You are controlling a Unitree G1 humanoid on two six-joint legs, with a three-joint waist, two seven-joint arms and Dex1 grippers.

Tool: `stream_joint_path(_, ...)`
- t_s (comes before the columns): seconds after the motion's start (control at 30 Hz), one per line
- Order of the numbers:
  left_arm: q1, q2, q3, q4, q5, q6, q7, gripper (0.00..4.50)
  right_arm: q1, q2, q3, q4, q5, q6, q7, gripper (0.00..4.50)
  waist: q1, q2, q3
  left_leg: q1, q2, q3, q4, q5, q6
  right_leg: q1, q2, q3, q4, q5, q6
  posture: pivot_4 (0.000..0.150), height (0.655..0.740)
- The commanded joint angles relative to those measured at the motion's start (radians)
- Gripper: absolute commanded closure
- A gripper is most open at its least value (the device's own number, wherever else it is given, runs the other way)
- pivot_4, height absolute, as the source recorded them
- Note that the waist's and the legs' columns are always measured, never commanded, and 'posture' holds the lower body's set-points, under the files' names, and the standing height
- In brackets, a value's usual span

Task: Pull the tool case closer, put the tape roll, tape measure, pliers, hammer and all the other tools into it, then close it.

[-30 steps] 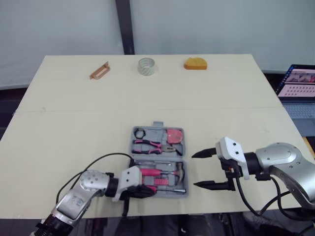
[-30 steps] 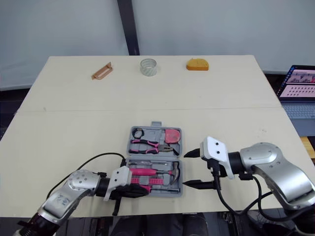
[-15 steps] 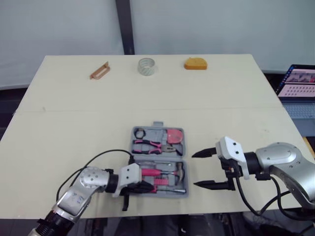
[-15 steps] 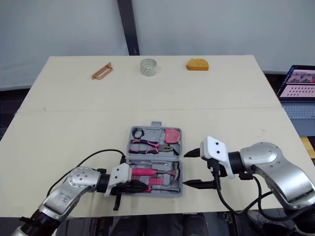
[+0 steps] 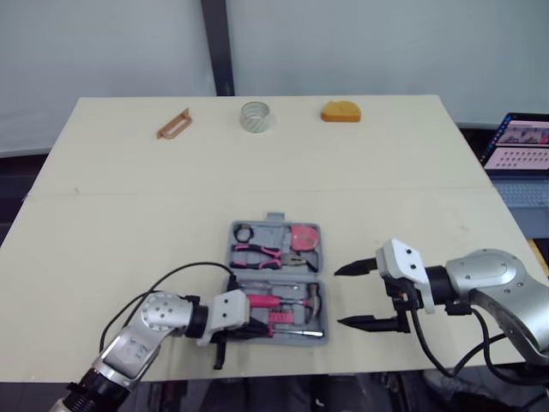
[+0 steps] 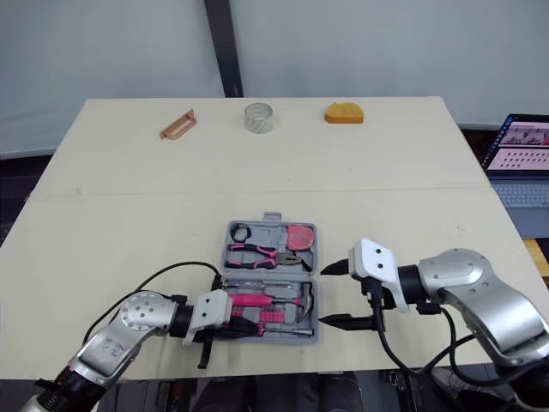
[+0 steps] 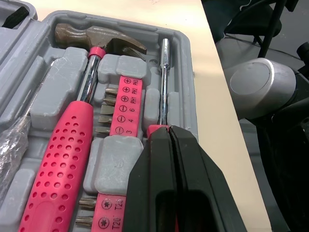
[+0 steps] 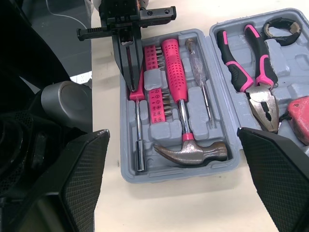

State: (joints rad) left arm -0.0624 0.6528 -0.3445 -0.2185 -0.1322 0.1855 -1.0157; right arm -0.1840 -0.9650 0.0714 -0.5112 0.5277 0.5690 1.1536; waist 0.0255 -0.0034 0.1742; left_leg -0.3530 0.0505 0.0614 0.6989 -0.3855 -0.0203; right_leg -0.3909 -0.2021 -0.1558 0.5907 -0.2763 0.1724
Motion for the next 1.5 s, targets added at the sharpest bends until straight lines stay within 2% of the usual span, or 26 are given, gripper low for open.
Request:
stream_joint_path(0.03,0.031,0.012,-0.032,0.058,0.048,0.021,0.007,4.41,0.001,-0.006,-0.031,-0.018,0.009,-0.009,0.001,0.00,0.000,0.000,0.000,0.000,0.000,0.000,0.000,0.000,0.000,0.000,0.000,0.000,0.000,0.000,0.000,0.150,0.7400)
stream_joint_path(0.13,0.028,0.003,0.023,0.004,-0.041,0.075,-0.002,4.41,0.014,0.007,-0.043,-0.003,0.013,-0.010,-0.012,0.00,0.000,0.000,0.000,0.000,0.000,0.000,0.000,0.000,0.000,0.000,0.000,0.000,0.000,0.000,0.000,0.150,0.7400)
stream_joint_path(0.2,0.026,0.020,0.112,-0.086,-0.146,0.165,-0.004,4.41,0.023,0.029,-0.070,0.026,0.031,0.000,-0.037,0.00,-0.001,0.000,0.000,0.000,0.000,0.000,0.000,0.000,0.000,0.000,0.000,0.000,0.000,0.000,0.000,0.150,0.7400)
stream_joint_path(0.33,0.029,0.056,0.251,-0.178,-0.265,0.289,0.016,4.41,0.029,0.086,-0.104,0.081,0.034,0.000,-0.094,0.00,0.000,0.000,0.000,-0.001,0.000,0.000,0.000,0.000,0.000,-0.001,0.000,0.000,0.000,0.000,0.000,0.150,0.7400)
stream_joint_path(0.5,0.023,0.078,0.459,-0.131,-0.318,0.335,0.097,4.41,0.061,0.213,-0.111,0.215,-0.023,-0.038,-0.215,0.00,-0.002,0.000,0.000,0.000,0.000,0.000,0.000,0.000,0.000,-0.001,0.000,0.000,0.000,0.000,0.000,0.150,0.7400)
stream_joint_path(0.6,0.014,0.069,0.495,-0.026,-0.281,0.288,0.124,4.50,0.070,0.266,-0.082,0.281,-0.092,-0.088,-0.266,0.90,-0.003,0.000,0.000,0.000,0.000,0.000,-0.001,0.000,0.000,-0.001,0.000,0.000,0.000,0.000,0.000,0.150,0.7400)
stream_joint_path(0.83,-0.028,-0.010,0.406,0.143,-0.177,0.174,0.174,4.50,0.056,0.347,0.006,0.348,-0.208,-0.141,-0.323,4.31,-0.004,0.000,0.000,0.000,0.000,0.001,-0.001,0.000,0.000,-0.001,0.000,0.000,0.000,0.000,0.000,0.150,0.7400)
stream_joint_path(0.87,-0.029,-0.027,0.382,0.153,-0.163,0.161,0.176,4.50,0.055,0.351,0.017,0.348,-0.222,-0.139,-0.327,4.41,-0.004,0.000,0.000,0.000,0.000,0.001,-0.001,0.000,0.000,-0.001,0.000,0.000,0.000,0.000,0.000,0.150,0.7400)
stream_joint_path(1.1,-0.047,-0.103,0.289,0.177,-0.115,0.142,0.192,4.50,0.043,0.375,0.062,0.354,-0.271,-0.135,-0.335,4.41,-0.004,0.000,0.000,0.000,0.000,0.001,-0.001,0.000,0.000,-0.001,0.000,0.000,0.000,0.000,0.000,0.150,0.7400)
stream_joint_path(1.5,-0.030,-0.126,0.266,0.146,-0.103,0.157,0.204,4.50,0.038,0.421,0.105,0.333,-0.282,-0.100,-0.319,4.41,-0.004,0.000,0.000,0.000,0.000,0.001,-0.001,0.000,0.000,-0.001,0.000,0.000,0.000,0.000,0.000,0.150,0.7400)
